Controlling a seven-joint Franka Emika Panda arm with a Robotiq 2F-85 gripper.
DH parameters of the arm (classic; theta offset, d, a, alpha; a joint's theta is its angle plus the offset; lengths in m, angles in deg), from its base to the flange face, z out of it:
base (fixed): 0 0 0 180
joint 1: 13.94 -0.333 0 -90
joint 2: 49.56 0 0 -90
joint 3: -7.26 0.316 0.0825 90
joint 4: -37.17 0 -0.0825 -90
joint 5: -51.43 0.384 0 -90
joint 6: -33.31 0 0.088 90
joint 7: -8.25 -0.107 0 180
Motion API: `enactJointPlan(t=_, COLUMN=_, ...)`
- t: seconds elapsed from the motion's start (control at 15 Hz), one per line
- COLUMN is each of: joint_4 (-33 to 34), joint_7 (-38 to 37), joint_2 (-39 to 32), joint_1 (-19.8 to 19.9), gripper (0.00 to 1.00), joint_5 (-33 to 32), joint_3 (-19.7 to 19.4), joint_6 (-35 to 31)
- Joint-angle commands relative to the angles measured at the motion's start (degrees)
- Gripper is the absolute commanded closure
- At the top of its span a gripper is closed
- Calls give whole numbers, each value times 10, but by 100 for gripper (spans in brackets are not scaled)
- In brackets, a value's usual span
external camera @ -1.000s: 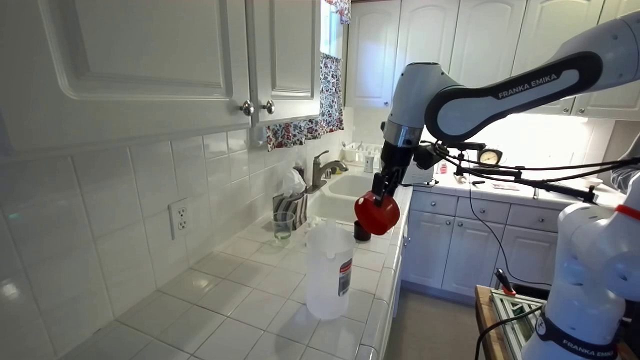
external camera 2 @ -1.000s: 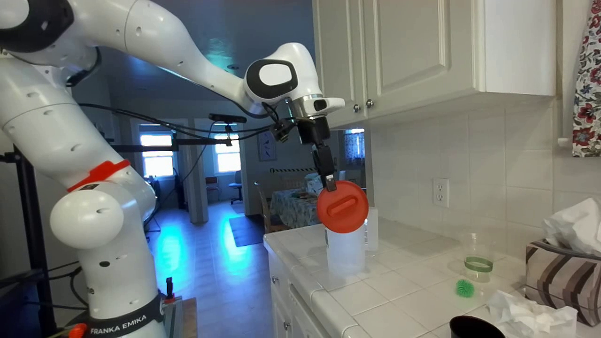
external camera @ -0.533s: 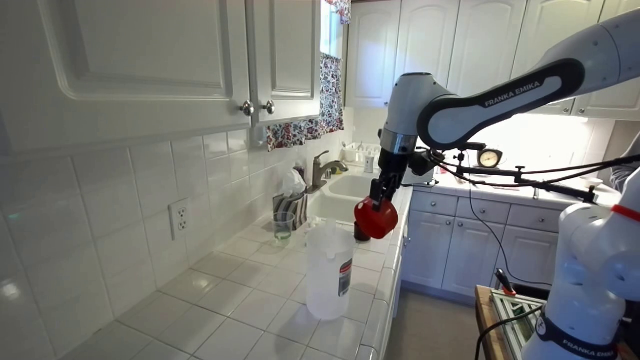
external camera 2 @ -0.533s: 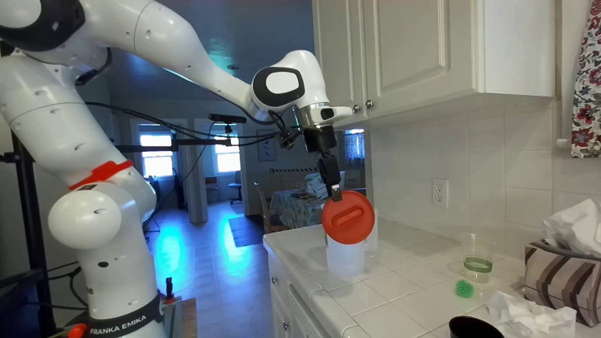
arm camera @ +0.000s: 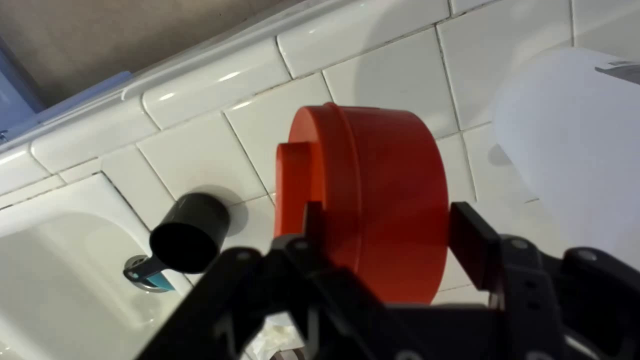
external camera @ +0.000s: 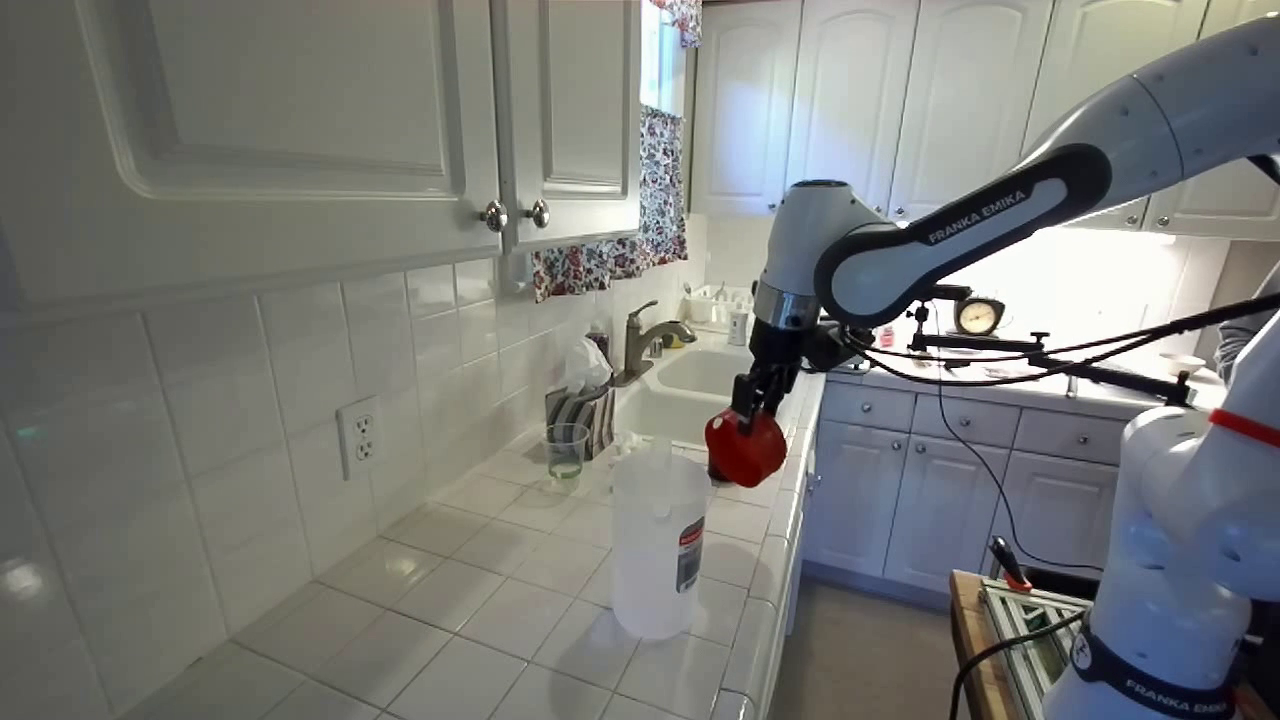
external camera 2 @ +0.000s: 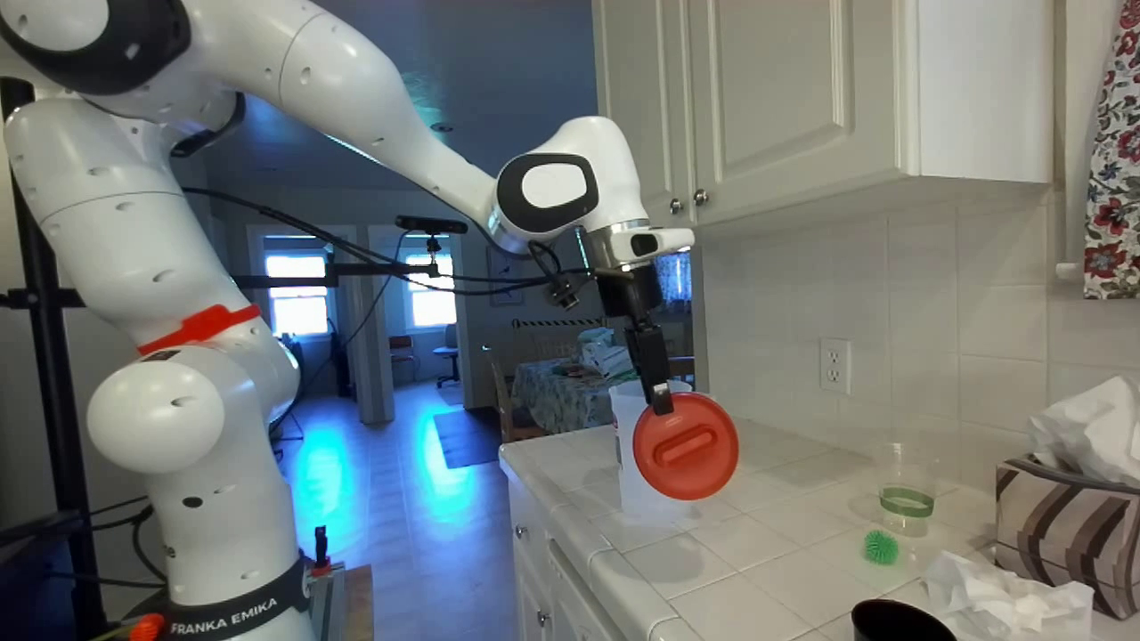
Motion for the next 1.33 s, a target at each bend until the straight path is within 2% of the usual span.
enactJointPlan(t=0.0, joint_4=-13, joint_7=30, joint_2=-15, joint_1=12, gripper=61, joint_5=-8, joint_3=-12, joint_6=-20)
enactJointPlan(t=0.47, joint_4=-9, joint_7=12, joint_2=-66, joint_1=28, gripper=61, joint_5=-18, joint_3=-19, joint_6=-53)
enactJointPlan(t=0.67, joint_4=-3, joint_7=12, joint_2=-95, joint_1=24, gripper=61, joint_5=-3, joint_3=-23, joint_6=-62)
enactJointPlan(t=1.27, joint_4=5, joint_7=1, joint_2=-147, joint_1=22, gripper=61, joint_5=-28, joint_3=-24, joint_6=-107)
